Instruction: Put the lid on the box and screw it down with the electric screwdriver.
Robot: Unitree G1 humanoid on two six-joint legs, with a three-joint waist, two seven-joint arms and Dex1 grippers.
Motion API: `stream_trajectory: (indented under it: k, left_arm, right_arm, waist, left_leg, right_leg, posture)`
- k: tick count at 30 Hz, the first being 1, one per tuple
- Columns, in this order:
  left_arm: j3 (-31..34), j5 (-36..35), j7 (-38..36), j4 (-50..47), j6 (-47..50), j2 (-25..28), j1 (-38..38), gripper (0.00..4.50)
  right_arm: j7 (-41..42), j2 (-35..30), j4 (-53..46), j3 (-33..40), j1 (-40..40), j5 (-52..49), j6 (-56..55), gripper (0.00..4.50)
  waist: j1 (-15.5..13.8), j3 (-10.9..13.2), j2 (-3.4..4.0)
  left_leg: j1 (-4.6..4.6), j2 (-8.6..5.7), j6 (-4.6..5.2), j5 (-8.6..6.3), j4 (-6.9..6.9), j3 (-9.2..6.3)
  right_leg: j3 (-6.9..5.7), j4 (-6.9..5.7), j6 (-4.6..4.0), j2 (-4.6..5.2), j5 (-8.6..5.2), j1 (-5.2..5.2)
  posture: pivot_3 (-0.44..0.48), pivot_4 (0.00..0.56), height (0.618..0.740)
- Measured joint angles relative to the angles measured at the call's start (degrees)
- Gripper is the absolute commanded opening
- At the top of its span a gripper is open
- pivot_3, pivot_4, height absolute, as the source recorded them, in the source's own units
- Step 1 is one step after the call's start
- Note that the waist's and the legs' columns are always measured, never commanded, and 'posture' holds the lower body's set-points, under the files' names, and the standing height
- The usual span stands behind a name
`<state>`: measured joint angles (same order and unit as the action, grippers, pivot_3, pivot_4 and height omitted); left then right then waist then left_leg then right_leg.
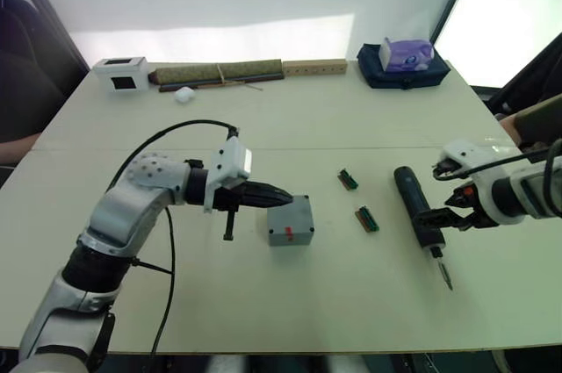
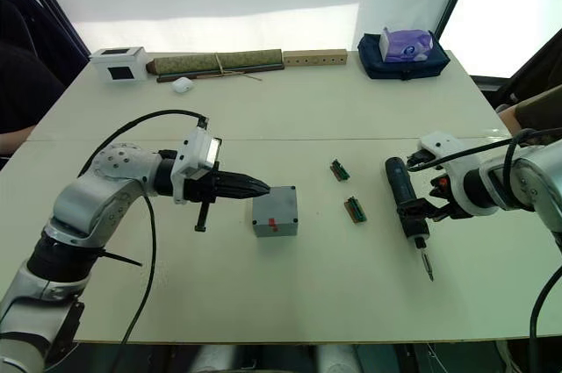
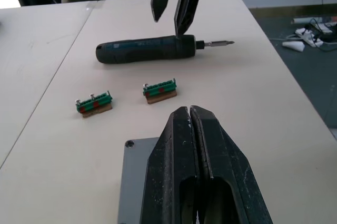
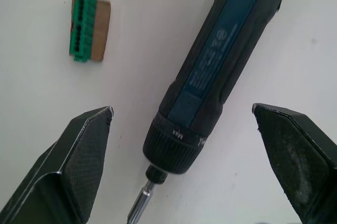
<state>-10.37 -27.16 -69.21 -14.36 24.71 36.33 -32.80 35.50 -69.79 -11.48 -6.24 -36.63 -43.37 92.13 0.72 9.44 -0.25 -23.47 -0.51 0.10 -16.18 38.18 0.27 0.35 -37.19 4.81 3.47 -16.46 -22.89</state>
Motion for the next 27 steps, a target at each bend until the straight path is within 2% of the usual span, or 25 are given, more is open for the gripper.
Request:
stream_trajectory:
  k: [4,14,17,20,22,27]
  left_arm:
    - [0.0,0.3,-0.3,-0.4,-0.6,-0.5,0.1,0.0]
    - [0.1,0.4,1.7,-2.6,-0.4,-0.4,1.7,0.0]
    - [0.1,0.4,2.5,-3.2,-0.4,-0.4,1.7,0.0]
    - [0.2,0.5,3.4,-3.5,-0.3,-0.2,2.0,0.0]
    - [0.2,0.4,3.6,-3.8,-0.2,-0.2,2.5,0.0]
    - [0.3,0.4,4.3,-3.8,0.1,0.7,3.1,0.0]
  right_arm:
    - [-4.5,4.0,7.7,-4.2,-1.6,-0.1,0.0,4.49]
    - [-9.6,9.4,14.7,-8.0,-5.0,-0.7,0.0,4.49]
    - [-10.5,9.6,14.8,-8.7,-5.2,-0.6,0.0,3.77]
    - [-11.6,10.0,14.8,-9.0,-5.4,-0.1,0.0,2.76]
    - [-12.1,10.2,14.8,-8.9,-5.4,-0.3,0.0,1.93]
    - [-12.9,10.2,14.6,-8.7,-5.4,-1.0,0.0,1.87]
  waist:
    - [0.0,0.0,-0.01]
    - [0.0,0.0,-0.02]
    - [0.0,0.0,-0.05]
    - [0.1,0.0,-0.05]
    - [0.1,0.0,-0.05]
    - [0.0,0.0,-0.05]
  left_leg:
    - [0.0,0.0,0.0,0.0,0.01,0.0]
    - [-0.04,0.0,0.0,0.0,0.02,0.01]
    - [-0.02,0.0,0.0,0.0,0.06,0.01]
    - [-0.01,0.0,0.0,0.0,0.06,0.01]
    - [0.0,0.03,0.01,0.0,0.04,0.01]
    - [0.0,0.06,0.0,0.0,0.04,0.01]
  right_leg:
    - [0.0,-0.02,0.0,0.0,0.0,-0.02]
    - [0.0,-0.03,0.02,-0.06,0.01,-0.04]
    - [0.0,-0.02,0.03,-0.05,0.01,0.03]
    - [0.0,-0.03,0.03,-0.07,0.01,0.02]
    - [0.0,-0.03,0.03,-0.12,0.01,0.01]
    - [0.0,-0.05,0.03,-0.15,0.01,0.0]
  posture:
    - [0.0,0.15,0.74]
    - [0.0,0.15,0.74]
    - [0.0,0.15,0.74]
    - [0.0,0.15,0.74]
    - [0.0,0.15,0.74]
    - [0.0,0.15,0.74]
